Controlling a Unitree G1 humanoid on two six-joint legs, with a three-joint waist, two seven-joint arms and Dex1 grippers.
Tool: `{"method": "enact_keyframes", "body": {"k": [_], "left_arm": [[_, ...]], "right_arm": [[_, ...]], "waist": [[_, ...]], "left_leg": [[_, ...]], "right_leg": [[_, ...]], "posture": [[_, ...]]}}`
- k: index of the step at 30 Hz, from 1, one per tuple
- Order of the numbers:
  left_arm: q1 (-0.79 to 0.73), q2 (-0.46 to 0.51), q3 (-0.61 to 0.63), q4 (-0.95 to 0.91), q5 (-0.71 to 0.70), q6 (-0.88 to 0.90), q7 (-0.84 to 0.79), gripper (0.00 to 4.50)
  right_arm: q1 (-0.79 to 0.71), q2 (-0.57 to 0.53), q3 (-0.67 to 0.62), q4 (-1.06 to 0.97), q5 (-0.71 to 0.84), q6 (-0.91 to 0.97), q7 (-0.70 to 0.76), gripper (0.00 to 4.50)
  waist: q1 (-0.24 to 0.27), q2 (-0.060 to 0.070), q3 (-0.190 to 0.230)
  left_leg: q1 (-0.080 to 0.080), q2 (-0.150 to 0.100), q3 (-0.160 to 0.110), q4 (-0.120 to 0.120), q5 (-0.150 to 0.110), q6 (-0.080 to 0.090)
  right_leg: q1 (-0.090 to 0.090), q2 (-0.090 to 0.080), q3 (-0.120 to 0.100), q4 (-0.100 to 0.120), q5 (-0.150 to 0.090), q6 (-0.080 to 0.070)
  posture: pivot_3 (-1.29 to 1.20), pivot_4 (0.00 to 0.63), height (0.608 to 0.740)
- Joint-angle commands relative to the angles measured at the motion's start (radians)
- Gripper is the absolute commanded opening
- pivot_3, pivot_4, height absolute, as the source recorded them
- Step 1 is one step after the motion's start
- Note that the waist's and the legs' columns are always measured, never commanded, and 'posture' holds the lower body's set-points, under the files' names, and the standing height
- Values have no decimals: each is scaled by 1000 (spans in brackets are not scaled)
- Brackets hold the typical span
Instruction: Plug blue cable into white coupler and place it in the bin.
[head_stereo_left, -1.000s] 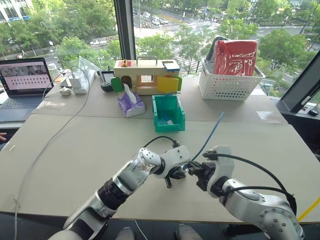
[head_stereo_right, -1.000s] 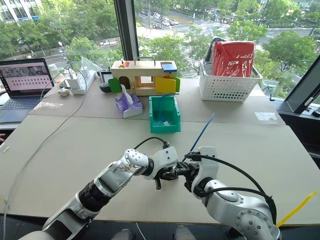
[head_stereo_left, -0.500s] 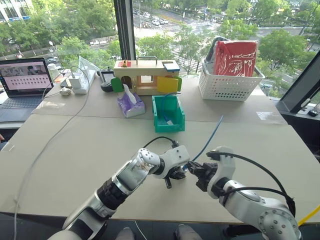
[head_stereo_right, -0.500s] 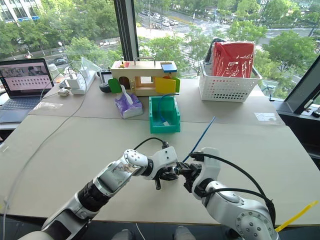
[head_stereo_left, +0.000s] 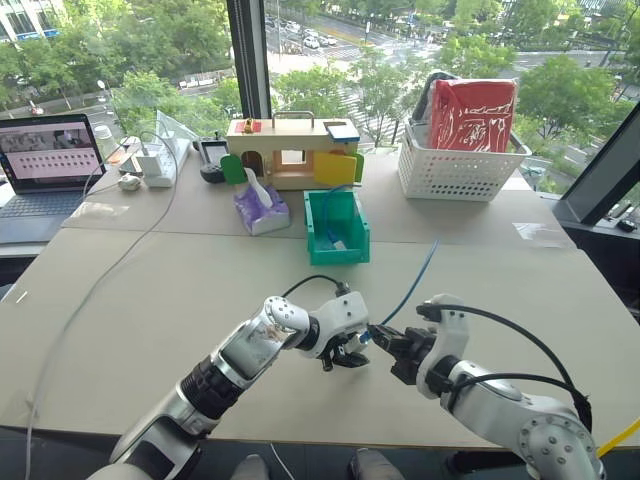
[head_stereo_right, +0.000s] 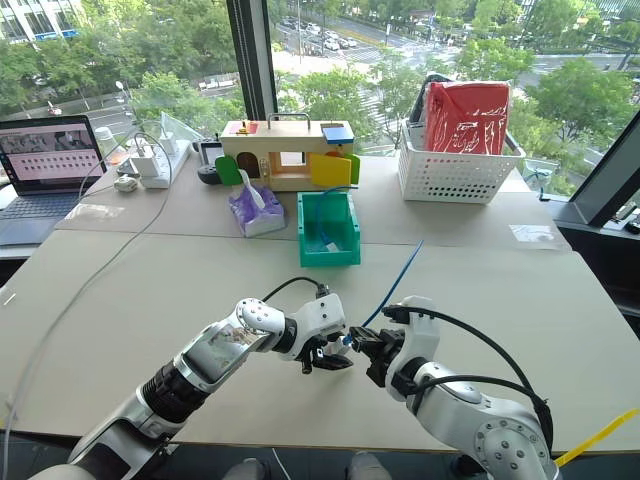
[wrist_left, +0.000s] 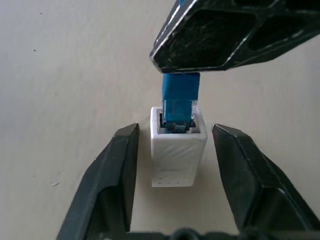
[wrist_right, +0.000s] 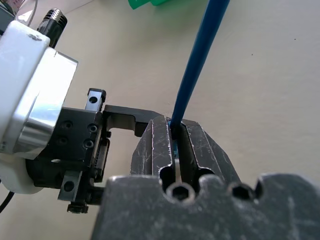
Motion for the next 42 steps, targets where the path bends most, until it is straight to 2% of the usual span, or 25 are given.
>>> {"method": "enact_keyframes", "body": {"k": [1, 2, 5, 10, 17, 18, 20, 22, 24, 28, 32, 34, 41, 42], "left_arm": [[6, 46, -1, 46, 16, -15, -9, 4131], [10, 62, -3, 45, 16, -25, -22, 4448], [28, 119, -11, 39, 14, -79, -74, 4482], [136, 246, 143, -6, -204, -199, -338, 4482], [248, 439, 354, 99, -420, -250, -648, 4482], [245, 446, 363, 109, -427, -254, -658, 4482], [174, 419, 461, 222, -430, -289, -575, 4482], [95, 380, 554, 311, -431, -311, -461, 4482], [52, 357, 596, 343, -408, -346, -382, 4482], [33, 322, 623, 330, -355, -389, -250, 4482], [37, 280, 637, 356, -271, -423, -65, 4482], [51, 279, 634, 341, -248, -440, -39, 4482], [102, 244, 673, 209, -216, -457, 124, 4482], [111, 240, 678, 180, -219, -452, 141, 4495]], "right_arm": [[-10, -48, -91, -13, 100, -21, -2, 0], [-16, -67, -119, -15, 133, -32, -5, 0], [-44, -135, -195, 0, 216, -49, -3, 0], [-133, -251, -309, 86, 347, -76, 19, 0], [-277, -291, -306, 212, 352, -74, 65, 0], [-286, -291, -303, 220, 348, -71, 69, 0], [-372, -289, -270, 289, 298, -52, 114, 0], [-481, -285, -215, 376, 210, -26, 186, 0], [-595, -276, -142, 467, 85, -3, 279, 0], [-792, -243, 24, 652, -218, -21, 500, 0], [-990, -135, 168, 933, -513, -121, 720, 0], [-1049, -96, 198, 1039, -620, -164, 808, 0], [-1297, 72, 237, 1543, -944, -408, 1053, 0], [-1326, 91, 244, 1601, -989, -443, 1084, 424]], "waist": [[0, 1, 1], [0, 0, 1], [-4, 1, 1], [-10, 2, 2], [0, 5, 5], [1, 6, 6], [15, 7, 9], [22, 8, 14], [23, 9, 19], [19, 9, 20], [20, 10, 20], [19, 10, 20], [26, 11, 21], [25, 11, 21]], "left_leg": [[-1, 0, 0, 0, 0, 0], [-1, 0, 0, 0, 0, 0], [-2, 0, 0, 0, 0, 0], [-1, 0, 1, -2, 0, 1], [-11, 1, 1, -4, -1, 1], [-11, 1, 1, -5, -1, 1], [-12, 0, 0, -4, -1, 1], [-13, 0, 0, 0, -1, 1], [-14, 0, 0, 3, 0, 1], [-16, 0, 1, 2, 0, 1], [-22, 0, 1, 1, 0, 1], [-29, 0, 1, 2, 0, 1], [-30, 0, 1, 3, 1, 0], [-30, 0, 0, 3, 1, -1]], "right_leg": [[-1, 0, 0, 0, 0, 0], [-1, 0, 0, 0, 0, 0], [-2, 0, 1, 0, 0, 0], [-3, 0, 1, 1, 0, 0], [-14, 0, -1, 3, 2, -5], [-14, 0, -1, 3, 2, -5], [-14, 0, -2, 3, 2, -5], [-14, -1, -2, 3, 2, -4], [-15, 0, -2, 3, 3, 0], [-16, 0, -1, 3, 6, -2], [-26, 0, -2, 6, 6, -4], [-34, 0, -2, 10, 6, -4], [-35, -1, -5, 13, 6, -4], [-35, -1, -5, 14, 6, -4]], "posture": [[0, 150, 724], [0, 150, 724], [0, 150, 724], [0, 150, 724], [0, 150, 724], [0, 150, 724], [0, 150, 724], [0, 150, 724], [0, 150, 724], [0, 150, 724], [0, 150, 724], [0, 150, 724], [0, 150, 724], [0, 150, 724]]}}
